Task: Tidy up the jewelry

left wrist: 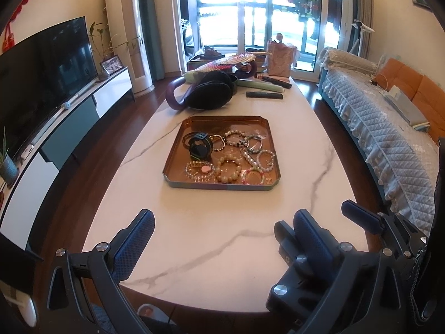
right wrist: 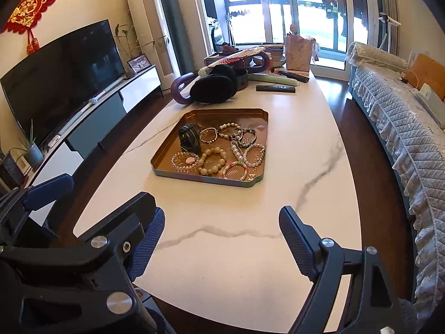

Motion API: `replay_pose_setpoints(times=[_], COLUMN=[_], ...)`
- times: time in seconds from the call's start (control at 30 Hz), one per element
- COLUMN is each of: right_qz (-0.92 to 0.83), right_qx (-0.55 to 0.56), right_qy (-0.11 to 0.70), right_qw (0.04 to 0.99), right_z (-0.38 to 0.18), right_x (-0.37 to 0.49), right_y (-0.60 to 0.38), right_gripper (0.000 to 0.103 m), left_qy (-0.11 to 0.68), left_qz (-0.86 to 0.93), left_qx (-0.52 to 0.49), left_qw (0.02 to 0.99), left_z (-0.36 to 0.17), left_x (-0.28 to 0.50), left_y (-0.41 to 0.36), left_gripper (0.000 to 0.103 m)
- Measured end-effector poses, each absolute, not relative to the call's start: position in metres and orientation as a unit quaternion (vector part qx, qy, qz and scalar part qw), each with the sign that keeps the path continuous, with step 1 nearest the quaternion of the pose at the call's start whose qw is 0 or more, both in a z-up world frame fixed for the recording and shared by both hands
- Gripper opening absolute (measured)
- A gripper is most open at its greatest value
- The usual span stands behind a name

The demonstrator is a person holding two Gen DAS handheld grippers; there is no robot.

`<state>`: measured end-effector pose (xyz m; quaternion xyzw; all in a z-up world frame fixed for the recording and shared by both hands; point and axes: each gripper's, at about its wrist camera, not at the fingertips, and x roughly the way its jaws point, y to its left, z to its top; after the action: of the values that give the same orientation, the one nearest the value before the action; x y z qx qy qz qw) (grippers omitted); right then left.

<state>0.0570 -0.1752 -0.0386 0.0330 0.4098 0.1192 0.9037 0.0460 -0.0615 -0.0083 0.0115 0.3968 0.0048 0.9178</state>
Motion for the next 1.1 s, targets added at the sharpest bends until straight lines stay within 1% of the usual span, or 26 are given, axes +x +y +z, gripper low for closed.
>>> replay_pose_setpoints(times=[1.1], right_qz=[0.127], right_qx=[0.036], right_qy=[0.411], right_qw=[0.902], right_z=[-0.0398], right_x=[0.0571], right_y=[-0.1741], right_gripper=[0.083], left_qy=[0.397], left_qz=[0.008], left_qx=[0.014], left_qw=[0.918], left_z=[-0.0120], left_x=[0.0448], left_y=[-0.0621], left_gripper=[0.100])
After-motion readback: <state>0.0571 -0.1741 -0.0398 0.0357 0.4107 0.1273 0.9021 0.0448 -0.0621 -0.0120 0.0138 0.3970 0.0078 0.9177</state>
